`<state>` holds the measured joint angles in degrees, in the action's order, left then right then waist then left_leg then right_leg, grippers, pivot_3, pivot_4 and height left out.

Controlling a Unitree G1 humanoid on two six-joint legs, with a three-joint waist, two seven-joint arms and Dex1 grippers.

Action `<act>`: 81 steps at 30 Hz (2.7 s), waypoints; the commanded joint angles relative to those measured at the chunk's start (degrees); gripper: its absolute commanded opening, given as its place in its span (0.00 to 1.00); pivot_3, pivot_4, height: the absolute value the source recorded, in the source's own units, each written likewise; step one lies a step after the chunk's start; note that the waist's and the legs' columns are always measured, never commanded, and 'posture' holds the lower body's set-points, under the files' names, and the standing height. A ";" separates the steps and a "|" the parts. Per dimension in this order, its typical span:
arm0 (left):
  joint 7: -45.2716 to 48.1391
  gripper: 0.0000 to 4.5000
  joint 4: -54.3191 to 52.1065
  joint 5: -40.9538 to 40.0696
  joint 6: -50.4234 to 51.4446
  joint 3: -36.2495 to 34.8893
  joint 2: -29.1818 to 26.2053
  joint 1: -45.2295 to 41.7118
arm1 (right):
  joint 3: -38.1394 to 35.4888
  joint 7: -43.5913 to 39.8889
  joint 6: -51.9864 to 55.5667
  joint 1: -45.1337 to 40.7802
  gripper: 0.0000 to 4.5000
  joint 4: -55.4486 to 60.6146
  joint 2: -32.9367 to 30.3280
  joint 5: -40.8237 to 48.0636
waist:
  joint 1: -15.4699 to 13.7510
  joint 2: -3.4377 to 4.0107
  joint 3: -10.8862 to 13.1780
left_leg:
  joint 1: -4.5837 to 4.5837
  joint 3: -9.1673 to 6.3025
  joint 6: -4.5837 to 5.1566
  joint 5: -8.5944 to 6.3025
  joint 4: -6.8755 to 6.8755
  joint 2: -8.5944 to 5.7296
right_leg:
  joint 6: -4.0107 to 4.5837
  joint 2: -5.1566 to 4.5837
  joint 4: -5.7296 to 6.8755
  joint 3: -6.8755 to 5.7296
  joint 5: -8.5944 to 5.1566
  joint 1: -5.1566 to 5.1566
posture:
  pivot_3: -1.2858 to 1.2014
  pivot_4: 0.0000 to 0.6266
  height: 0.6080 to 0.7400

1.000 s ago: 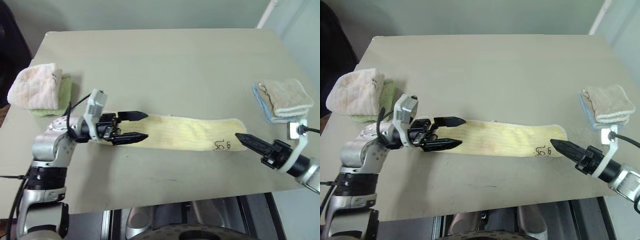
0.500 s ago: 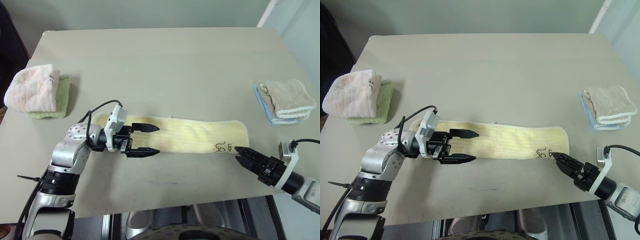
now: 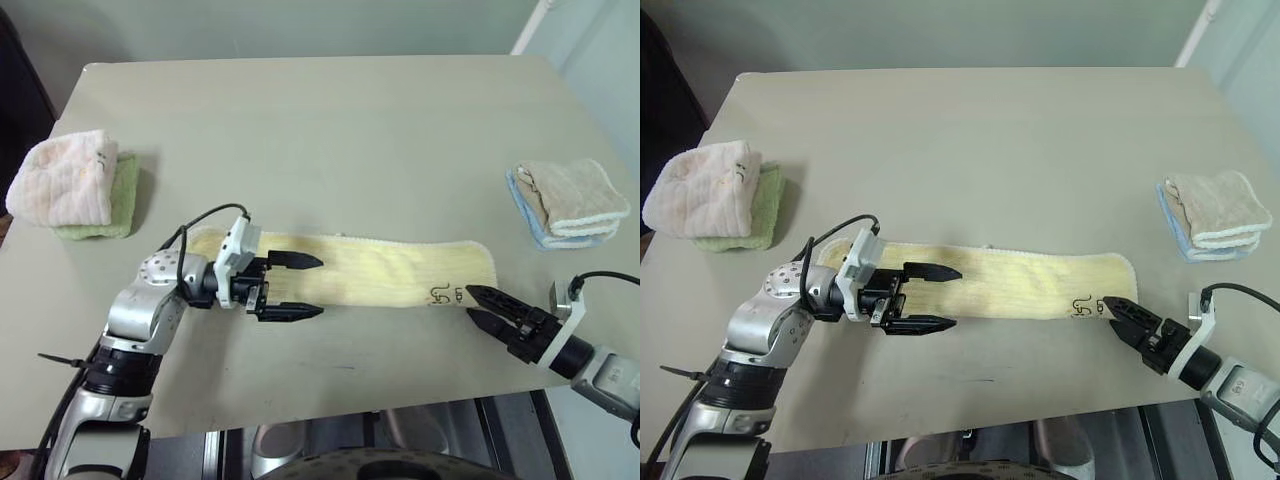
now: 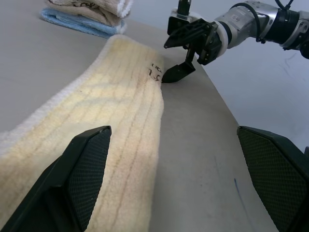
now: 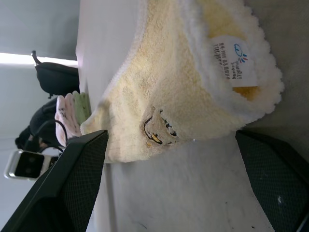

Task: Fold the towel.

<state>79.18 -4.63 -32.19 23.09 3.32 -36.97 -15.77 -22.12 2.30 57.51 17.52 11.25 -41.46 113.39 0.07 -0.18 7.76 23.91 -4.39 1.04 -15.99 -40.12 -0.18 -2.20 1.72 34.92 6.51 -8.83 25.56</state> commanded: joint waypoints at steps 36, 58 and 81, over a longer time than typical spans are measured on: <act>0.96 1.00 6.23 2.53 -6.82 1.30 3.14 -4.81 | -10.19 1.51 -6.28 -2.12 0.01 4.34 0.12 -0.40 | -0.19 0.11 -0.35 | 0.10 0.04 0.13 -0.36 0.01 -0.08 | 0.40 -0.10 -0.08 0.04 0.01 0.07 | 0.52 0.24 1.00; -2.00 1.00 8.43 3.54 -8.25 0.10 4.57 -7.41 | 11.97 -11.21 0.78 -22.34 0.01 22.04 -14.45 -23.29 | -0.19 0.21 -0.36 | 0.04 0.11 0.20 -0.37 -0.01 -0.05 | -0.05 -0.10 0.00 -0.01 0.19 0.07 | 0.52 0.24 1.00; -2.71 1.00 7.67 3.60 -8.67 -0.22 4.57 -6.52 | 31.65 -15.07 7.50 -38.52 0.01 14.78 3.08 -46.09 | -0.21 0.21 -0.36 | -0.01 0.12 0.21 -0.30 -0.03 0.01 | -0.15 -0.11 0.04 -0.10 0.30 0.08 | 0.52 0.24 1.00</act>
<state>76.83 4.67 -28.21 15.03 4.25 -32.24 -22.24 10.38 -11.86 64.53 -20.53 25.08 -38.99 67.70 -0.15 0.03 7.40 23.90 -4.27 1.25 -16.29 -40.15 -0.18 -2.34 1.61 34.97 6.41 -8.52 25.64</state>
